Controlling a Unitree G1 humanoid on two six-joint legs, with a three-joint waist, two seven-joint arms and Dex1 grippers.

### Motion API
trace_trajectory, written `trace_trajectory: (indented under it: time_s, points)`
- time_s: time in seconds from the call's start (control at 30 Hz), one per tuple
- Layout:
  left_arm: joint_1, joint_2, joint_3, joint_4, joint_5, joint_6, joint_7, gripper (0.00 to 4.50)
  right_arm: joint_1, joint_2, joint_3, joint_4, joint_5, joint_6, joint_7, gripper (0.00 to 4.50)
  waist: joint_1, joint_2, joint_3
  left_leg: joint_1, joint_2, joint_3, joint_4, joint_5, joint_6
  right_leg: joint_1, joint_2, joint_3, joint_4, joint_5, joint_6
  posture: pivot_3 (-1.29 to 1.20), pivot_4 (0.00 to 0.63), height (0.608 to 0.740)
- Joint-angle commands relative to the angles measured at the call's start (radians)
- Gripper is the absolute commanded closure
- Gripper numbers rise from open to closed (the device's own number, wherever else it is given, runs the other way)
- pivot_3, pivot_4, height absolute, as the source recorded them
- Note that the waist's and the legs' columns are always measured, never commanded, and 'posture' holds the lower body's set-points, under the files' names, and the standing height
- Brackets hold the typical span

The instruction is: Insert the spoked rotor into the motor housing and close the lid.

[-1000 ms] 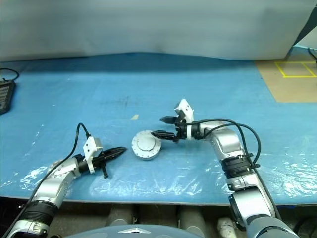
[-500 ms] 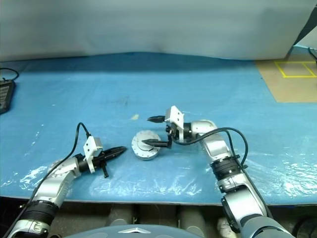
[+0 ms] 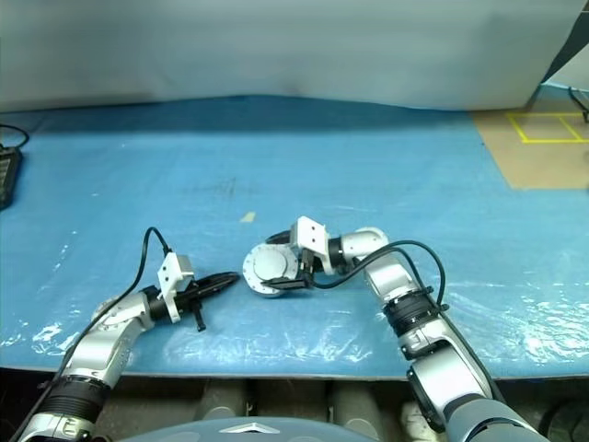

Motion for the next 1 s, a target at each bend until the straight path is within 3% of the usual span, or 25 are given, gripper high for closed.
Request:
trace_trajectory:
  time_s: [0.03, 0.17, 1.0]
  points:
    - [0.006, 0.000, 0.006, -0.049, -0.008, 0.013, 0.014, 4.50, -0.012, -0.001, 0.012, 0.035, -0.037, -0.028, -0.020, 0.40, -0.002, 0.000, 0.000, 0.000, 0.000, 0.000, 0.000, 0.000, 0.000, 0.000, 0.000, 0.000, 0.000, 0.000, 0.000, 0.00, 0.150, 0.740]
    - [0.014, 0.002, 0.011, -0.056, -0.009, 0.014, 0.019, 4.50, -0.014, 0.004, 0.017, 0.050, -0.042, -0.046, -0.024, 1.45, -0.005, 0.000, 0.000, 0.001, 0.000, 0.000, 0.002, 0.000, 0.001, 0.001, 0.000, 0.000, 0.001, 0.000, 0.000, 0.00, 0.150, 0.740]
    - [0.028, -0.009, 0.009, -0.027, -0.001, -0.020, 0.027, 4.50, -0.043, 0.037, 0.038, 0.002, -0.030, 0.128, -0.005, 1.45, -0.021, 0.000, 0.000, 0.001, 0.000, 0.000, 0.002, -0.001, 0.001, 0.002, 0.000, -0.001, 0.001, 0.000, -0.001, 0.00, 0.150, 0.740]
